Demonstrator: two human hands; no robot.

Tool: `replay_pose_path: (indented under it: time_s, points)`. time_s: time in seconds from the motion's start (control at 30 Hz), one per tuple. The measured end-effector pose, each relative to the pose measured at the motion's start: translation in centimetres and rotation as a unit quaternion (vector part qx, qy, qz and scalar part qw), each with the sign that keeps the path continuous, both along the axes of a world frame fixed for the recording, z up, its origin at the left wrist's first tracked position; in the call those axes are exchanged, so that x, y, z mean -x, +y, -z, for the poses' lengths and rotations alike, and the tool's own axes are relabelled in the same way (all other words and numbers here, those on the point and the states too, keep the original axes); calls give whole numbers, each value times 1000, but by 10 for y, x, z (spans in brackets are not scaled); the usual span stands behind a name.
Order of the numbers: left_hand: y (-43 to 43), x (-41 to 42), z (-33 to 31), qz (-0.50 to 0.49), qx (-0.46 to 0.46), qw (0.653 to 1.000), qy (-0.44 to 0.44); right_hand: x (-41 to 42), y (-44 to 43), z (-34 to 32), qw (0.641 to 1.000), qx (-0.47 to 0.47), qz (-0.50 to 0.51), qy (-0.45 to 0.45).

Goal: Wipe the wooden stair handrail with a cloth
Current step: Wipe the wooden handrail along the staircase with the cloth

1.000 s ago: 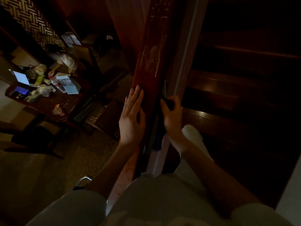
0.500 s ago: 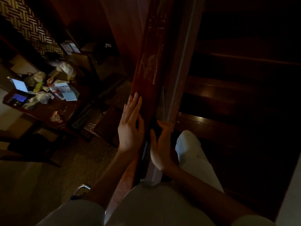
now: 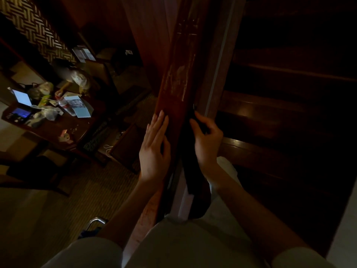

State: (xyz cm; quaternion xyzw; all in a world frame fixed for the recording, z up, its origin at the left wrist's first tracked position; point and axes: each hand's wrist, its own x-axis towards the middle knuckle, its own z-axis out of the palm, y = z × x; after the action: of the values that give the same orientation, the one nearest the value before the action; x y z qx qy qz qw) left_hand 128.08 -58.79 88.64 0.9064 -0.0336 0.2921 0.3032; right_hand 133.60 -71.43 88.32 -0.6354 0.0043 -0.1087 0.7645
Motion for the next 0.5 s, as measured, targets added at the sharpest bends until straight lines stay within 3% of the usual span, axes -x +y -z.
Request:
replay_pose_path:
  time_s: [0.27, 0.37, 0.5]
  points:
    - [-1, 0, -1, 19, -31, 999, 4, 89, 7, 45, 998, -10, -31, 45]
    - [-1, 2, -2, 20, -30, 999, 17, 40, 5, 14, 1000, -1, -26, 16]
    - [-2, 2, -5, 12, -23, 999, 19, -56, 5, -41, 997, 7, 67, -35]
